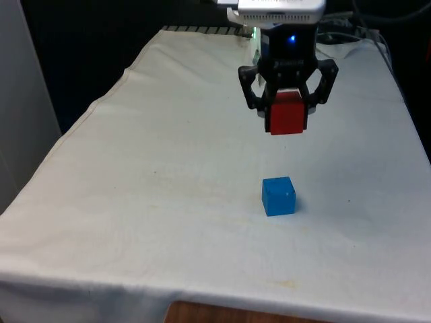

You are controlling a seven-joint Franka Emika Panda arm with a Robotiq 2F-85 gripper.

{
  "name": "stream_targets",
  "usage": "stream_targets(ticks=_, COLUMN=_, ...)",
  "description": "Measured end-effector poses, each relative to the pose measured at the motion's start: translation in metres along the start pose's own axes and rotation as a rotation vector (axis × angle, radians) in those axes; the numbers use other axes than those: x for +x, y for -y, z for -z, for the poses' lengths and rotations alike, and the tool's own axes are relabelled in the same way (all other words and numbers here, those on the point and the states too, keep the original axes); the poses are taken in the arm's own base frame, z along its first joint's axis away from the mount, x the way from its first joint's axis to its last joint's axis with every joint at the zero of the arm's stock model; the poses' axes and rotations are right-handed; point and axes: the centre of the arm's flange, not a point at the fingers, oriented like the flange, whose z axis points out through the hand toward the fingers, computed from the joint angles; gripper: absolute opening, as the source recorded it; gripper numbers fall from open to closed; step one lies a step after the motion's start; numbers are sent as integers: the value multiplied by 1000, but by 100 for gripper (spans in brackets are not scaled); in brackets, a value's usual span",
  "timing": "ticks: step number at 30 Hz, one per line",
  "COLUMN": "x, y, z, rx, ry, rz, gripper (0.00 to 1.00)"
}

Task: Stack the two cubes.

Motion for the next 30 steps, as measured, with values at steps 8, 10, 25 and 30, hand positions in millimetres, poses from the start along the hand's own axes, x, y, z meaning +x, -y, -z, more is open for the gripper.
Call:
stream_targets(ticks=8, x=2, y=3, z=-17, rx=24, ry=-8, rz=-1, gripper=0)
stream_targets(ticks=10, x=2, y=3, z=-23, rx=30, ry=-7, rz=-1, gripper=0)
stream_targets(ticks=25, x=-10, y=7, z=-74, rx=52, ry=-24, rz=2, gripper=0)
stream_targets(ticks=30, x=-10, y=8, z=-90, rx=51, ry=-25, rz=5, gripper=0)
